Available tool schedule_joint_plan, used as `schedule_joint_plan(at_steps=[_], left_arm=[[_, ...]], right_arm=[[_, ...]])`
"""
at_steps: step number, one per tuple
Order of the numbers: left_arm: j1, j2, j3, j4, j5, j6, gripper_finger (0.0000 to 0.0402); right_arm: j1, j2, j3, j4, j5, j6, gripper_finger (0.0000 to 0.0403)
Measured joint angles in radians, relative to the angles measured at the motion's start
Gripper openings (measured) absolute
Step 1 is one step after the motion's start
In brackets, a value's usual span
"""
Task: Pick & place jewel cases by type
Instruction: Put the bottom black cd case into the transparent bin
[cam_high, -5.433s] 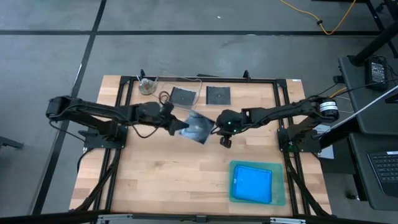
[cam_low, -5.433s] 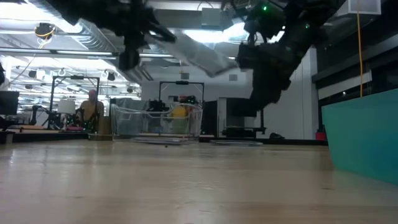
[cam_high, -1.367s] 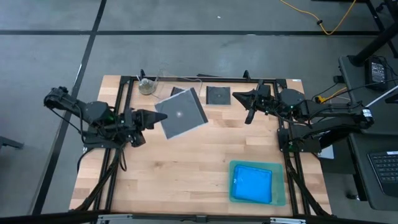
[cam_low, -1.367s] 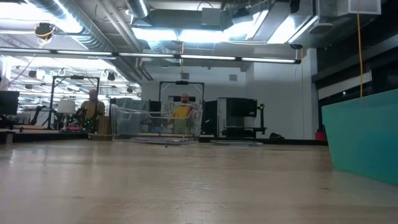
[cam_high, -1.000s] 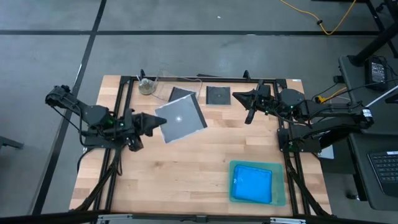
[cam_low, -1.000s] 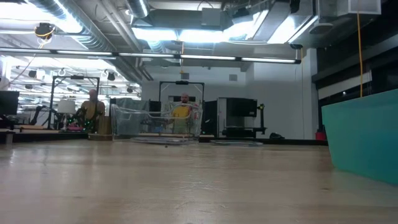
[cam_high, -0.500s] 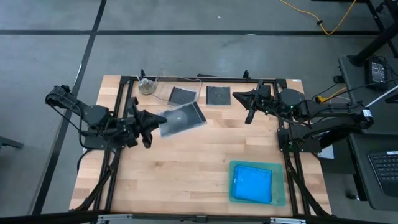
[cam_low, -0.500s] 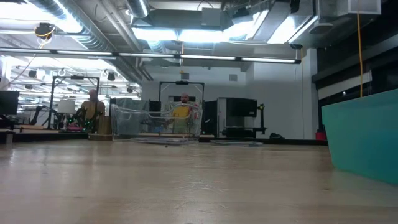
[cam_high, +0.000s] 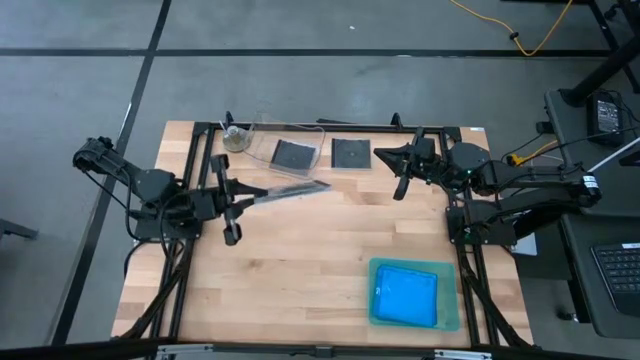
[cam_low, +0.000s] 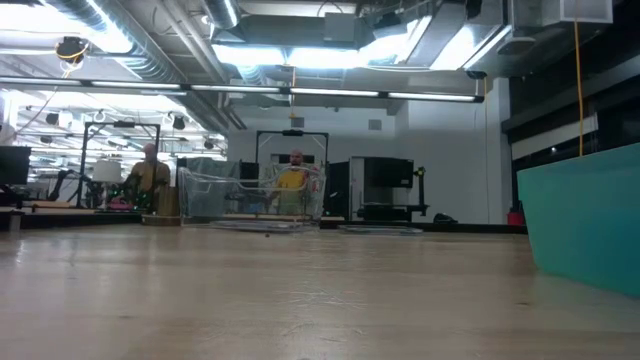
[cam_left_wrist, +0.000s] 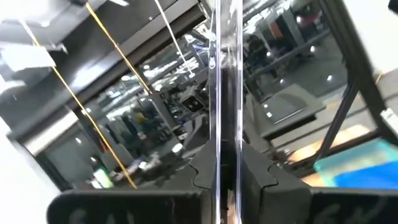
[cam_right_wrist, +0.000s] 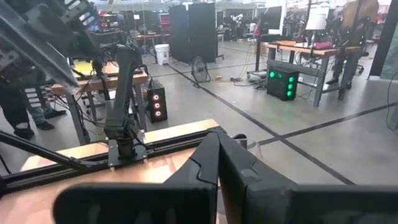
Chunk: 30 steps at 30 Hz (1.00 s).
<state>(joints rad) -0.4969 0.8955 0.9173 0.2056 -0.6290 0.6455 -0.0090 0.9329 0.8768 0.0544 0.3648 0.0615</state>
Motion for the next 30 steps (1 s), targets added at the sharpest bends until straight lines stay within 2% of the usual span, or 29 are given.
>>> schedule_joint_plan(at_steps=[20, 30], left_arm=[[0.0, -0.001, 0.0, 0.009, 0.002, -0.62, 0.0022], [0.0, -0.001, 0.0, 0.113, 0.001, -0.989, 0.0022]], right_arm=[[0.0, 0.0, 0.0, -0.003, -0.001, -0.153, 0.0007], [0.0, 0.0, 0.0, 0.003, -0.027, -0.226, 0.0007]])
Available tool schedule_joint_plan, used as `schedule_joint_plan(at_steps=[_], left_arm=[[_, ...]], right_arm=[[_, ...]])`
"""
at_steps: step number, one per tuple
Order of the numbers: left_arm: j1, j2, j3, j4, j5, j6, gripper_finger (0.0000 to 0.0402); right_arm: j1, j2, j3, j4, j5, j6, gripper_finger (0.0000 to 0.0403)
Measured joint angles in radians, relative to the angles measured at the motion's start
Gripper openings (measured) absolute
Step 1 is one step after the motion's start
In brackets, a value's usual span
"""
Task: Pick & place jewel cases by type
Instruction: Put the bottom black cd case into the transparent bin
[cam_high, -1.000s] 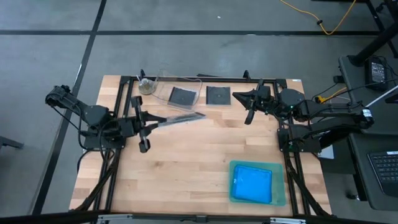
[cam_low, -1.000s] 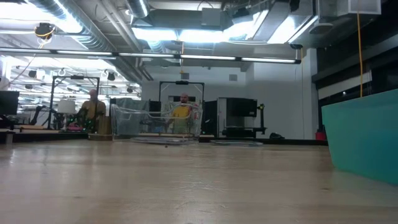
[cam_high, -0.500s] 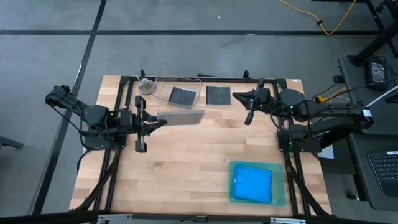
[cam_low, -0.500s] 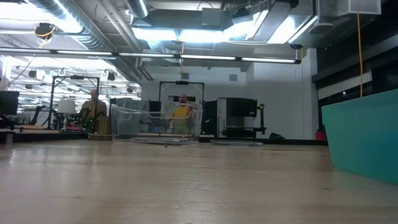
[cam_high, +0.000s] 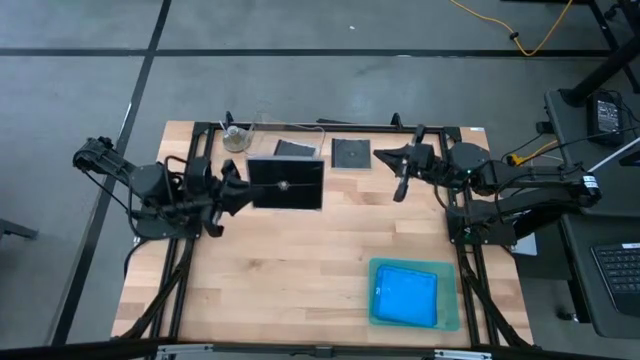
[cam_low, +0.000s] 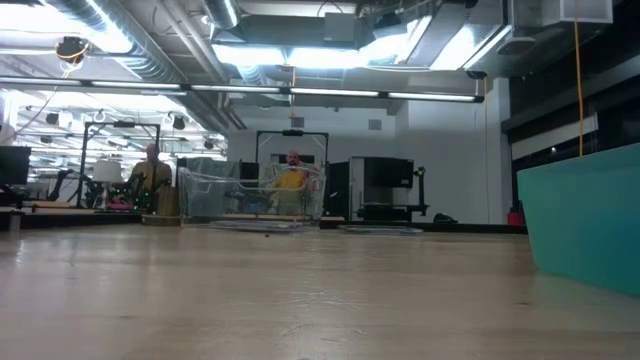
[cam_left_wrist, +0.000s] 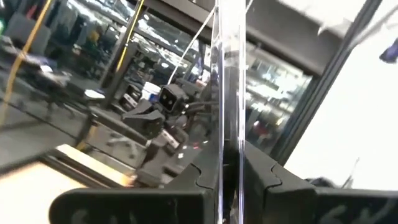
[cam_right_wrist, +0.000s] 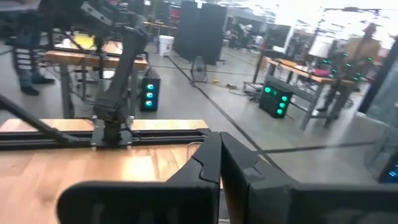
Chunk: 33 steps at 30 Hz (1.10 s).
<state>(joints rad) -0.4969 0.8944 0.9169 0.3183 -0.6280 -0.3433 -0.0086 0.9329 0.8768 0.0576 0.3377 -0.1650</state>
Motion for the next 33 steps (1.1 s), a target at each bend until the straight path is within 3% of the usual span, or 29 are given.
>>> schedule_joint_plan(at_steps=[12, 22, 33], left_arm=[[0.0, 0.0, 0.0, 0.004, -0.041, -0.48, 0.0022], [0.0, 0.006, 0.0, -0.153, -0.053, -0.901, 0.0022], [0.002, 0.031, 0.0, -0.204, -0.079, -1.01, 0.0022]], right_arm=[[0.0, 0.0, 0.0, 0.006, -0.132, -0.099, 0.0007], [0.0, 0.0, 0.0, -0.026, -0.184, -0.132, 0.0007], [0.0, 0.0, 0.0, -0.053, -0.236, -0.181, 0.0007]])
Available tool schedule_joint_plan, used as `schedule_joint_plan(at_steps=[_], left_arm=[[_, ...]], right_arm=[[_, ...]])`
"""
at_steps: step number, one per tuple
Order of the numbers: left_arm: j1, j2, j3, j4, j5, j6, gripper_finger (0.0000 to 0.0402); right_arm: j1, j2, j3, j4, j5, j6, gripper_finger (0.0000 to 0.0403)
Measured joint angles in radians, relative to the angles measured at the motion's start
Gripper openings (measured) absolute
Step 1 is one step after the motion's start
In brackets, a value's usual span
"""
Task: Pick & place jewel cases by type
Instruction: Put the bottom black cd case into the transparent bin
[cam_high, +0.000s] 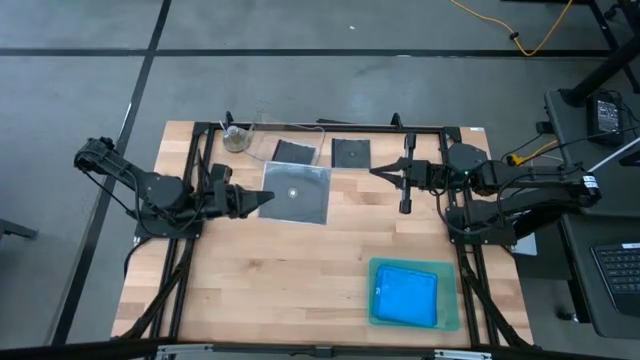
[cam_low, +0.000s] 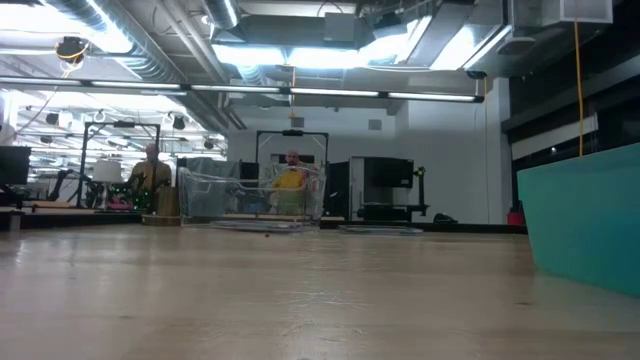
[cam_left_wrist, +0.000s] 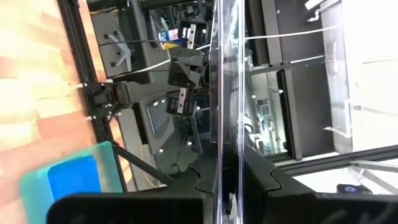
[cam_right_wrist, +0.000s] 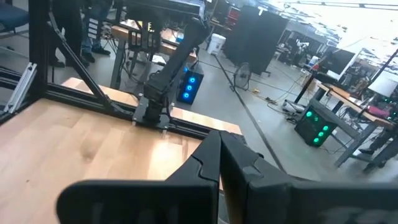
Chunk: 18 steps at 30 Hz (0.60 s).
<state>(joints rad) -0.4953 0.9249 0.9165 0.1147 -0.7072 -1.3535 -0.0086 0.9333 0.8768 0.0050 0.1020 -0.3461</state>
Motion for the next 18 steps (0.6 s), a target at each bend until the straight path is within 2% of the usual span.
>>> schedule_joint_plan(at_steps=[9, 14, 18], left_arm=[[0.013, -0.001, 0.0, -0.015, -0.029, 0.09, 0.0022], [0.064, -0.02, 0.0, -0.014, -0.032, 0.185, 0.0022], [0.131, -0.048, 0.0, -0.015, 0.02, 0.267, 0.0022]], right_arm=[[0.0, 0.0, 0.0, 0.001, 0.0, -0.055, 0.0007], [0.0, 0.0, 0.0, 0.001, 0.0, -0.055, 0.0007], [0.0, 0.0, 0.0, 0.003, 0.0, -0.055, 0.0007]])
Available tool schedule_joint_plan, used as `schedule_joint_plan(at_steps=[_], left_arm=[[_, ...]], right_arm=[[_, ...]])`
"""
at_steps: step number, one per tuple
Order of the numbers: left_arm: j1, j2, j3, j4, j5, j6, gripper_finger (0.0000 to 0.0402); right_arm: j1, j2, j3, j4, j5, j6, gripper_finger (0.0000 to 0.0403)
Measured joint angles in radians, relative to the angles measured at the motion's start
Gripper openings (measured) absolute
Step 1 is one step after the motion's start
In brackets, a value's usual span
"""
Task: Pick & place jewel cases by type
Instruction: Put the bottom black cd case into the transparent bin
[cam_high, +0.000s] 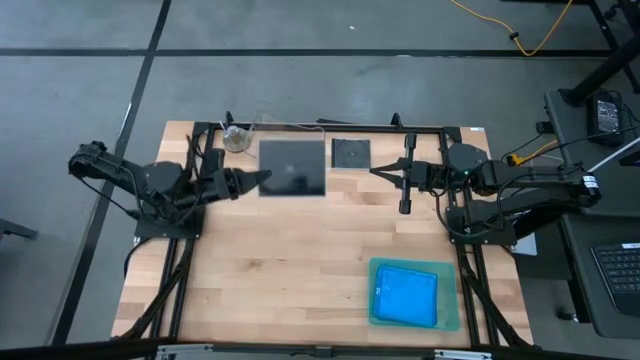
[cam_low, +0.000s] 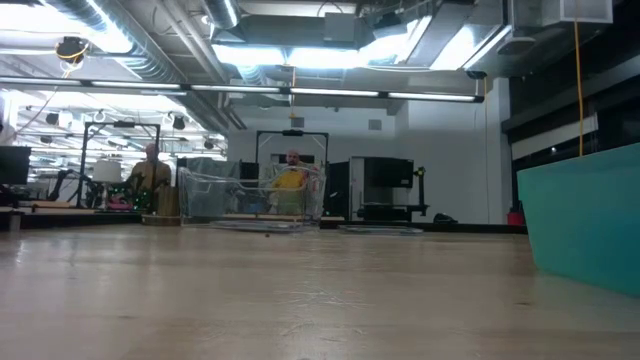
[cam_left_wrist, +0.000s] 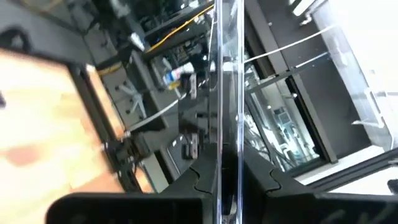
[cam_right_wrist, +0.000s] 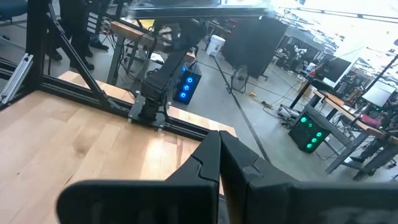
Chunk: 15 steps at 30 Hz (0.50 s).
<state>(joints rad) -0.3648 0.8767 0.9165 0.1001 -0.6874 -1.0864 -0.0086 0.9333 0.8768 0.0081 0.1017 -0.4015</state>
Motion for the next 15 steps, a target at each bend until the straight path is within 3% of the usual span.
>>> schedule_joint_plan(at_steps=[6, 15], left_arm=[[0.112, -0.05, 0.0, 0.0, 0.055, 0.118, 0.0022], [0.282, -0.108, 0.0, -0.026, 0.152, 0.157, 0.0022]], right_arm=[[0.0, 0.0, 0.0, 0.003, 0.0, 0.0, 0.0007], [0.0, 0.0, 0.0, 0.003, -0.001, -0.003, 0.0007]])
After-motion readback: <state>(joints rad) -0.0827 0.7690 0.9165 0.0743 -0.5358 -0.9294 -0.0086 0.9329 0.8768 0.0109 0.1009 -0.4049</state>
